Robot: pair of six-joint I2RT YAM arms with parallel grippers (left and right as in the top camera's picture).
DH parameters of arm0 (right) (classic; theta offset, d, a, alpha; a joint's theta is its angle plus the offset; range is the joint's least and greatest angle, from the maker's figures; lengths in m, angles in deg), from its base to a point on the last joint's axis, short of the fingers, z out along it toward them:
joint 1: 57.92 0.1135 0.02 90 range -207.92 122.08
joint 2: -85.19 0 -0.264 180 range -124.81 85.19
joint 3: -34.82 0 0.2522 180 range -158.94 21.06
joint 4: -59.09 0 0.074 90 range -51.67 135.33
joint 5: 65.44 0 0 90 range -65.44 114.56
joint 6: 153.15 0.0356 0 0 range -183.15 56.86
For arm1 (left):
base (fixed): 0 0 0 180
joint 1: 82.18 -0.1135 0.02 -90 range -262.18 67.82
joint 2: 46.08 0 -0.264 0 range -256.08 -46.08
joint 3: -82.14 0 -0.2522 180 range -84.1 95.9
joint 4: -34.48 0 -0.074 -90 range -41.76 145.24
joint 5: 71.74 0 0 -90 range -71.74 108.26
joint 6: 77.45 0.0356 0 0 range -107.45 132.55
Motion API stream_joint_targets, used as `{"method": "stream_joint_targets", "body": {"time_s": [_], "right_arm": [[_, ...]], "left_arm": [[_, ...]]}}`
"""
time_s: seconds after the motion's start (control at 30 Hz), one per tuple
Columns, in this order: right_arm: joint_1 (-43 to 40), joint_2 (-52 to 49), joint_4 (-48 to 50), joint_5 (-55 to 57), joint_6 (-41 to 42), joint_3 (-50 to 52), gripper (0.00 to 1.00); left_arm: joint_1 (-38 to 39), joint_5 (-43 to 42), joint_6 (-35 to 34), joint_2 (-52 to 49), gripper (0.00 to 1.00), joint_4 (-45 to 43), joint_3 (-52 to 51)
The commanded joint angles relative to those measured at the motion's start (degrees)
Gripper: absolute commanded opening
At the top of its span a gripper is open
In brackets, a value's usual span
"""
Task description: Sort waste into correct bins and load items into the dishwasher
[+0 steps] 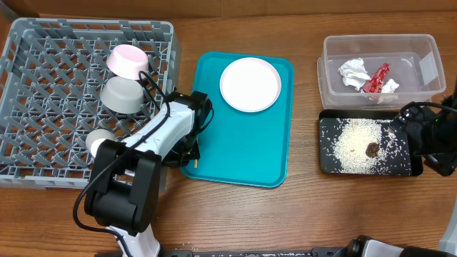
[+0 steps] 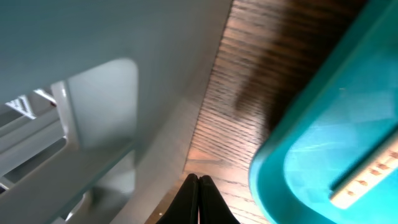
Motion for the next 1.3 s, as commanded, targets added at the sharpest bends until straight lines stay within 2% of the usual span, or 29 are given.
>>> {"method": "stream_joint_targets", "body": {"time_s": [0.0,0.6,0.83,1.07,1.27], "right_arm": [[0.2,0.3,0.0,0.3,-0.1,-0.4,1.0],[0.2,0.3,-0.3,0.3,-0.1,-0.4,1.0],[0.2,0.3,-0.4,0.3,-0.1,-0.4,1.0],[0.2,0.3,-0.4,0.3,-0.1,-0.4,1.0],[0.2,0.3,-0.5,0.3,-0.1,-0.4,1.0]], "left_arm": [[0.0,5.2,-3.1,-0.9,0.04,0.4,0.1],[2.6,12.4,-1.4,-0.9,0.04,-2.0,1.0],[3.0,12.5,2.5,-0.9,0.04,-4.6,1.3],[3.4,10.0,13.3,-0.9,0.04,-11.2,1.2],[3.3,9.9,13.4,-0.9,0.04,-11.6,1.0]]}}
